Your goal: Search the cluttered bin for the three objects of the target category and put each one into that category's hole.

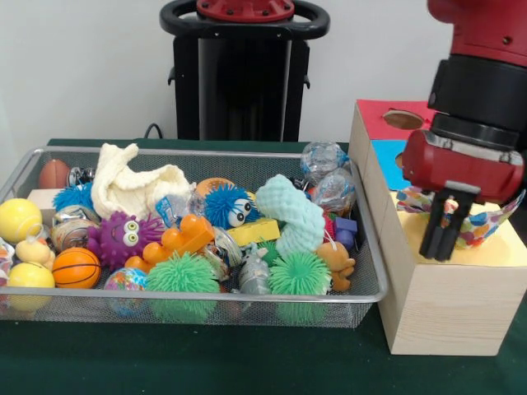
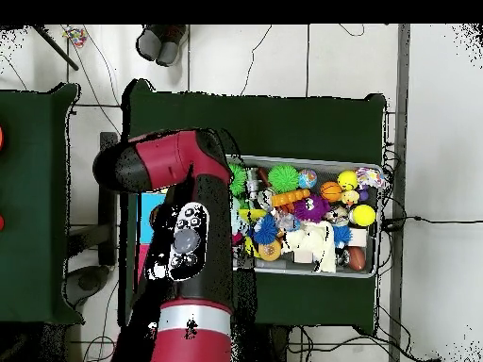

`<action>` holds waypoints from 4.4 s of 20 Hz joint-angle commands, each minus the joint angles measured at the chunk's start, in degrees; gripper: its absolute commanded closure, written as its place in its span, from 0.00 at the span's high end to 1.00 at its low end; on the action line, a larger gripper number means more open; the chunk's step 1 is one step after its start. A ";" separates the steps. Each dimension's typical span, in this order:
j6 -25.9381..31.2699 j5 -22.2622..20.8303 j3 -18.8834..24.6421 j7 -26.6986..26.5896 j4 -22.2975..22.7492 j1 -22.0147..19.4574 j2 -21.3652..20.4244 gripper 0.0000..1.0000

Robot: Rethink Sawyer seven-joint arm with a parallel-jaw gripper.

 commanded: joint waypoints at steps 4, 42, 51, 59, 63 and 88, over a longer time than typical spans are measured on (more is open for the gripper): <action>-6.90 -5.03 1.04 3.16 18.82 1.44 -7.76 0.00; -12.28 -8.34 -10.26 12.14 6.11 11.79 23.97 0.00; -13.21 -4.40 -12.71 10.44 12.73 14.92 18.11 0.00; -8.15 -4.22 -10.68 3.47 22.80 14.75 0.11 0.00; -6.64 -4.26 -6.02 -2.88 25.41 10.30 -8.10 0.00; 29.80 -2.89 11.97 -2.95 5.10 -5.34 -14.34 0.00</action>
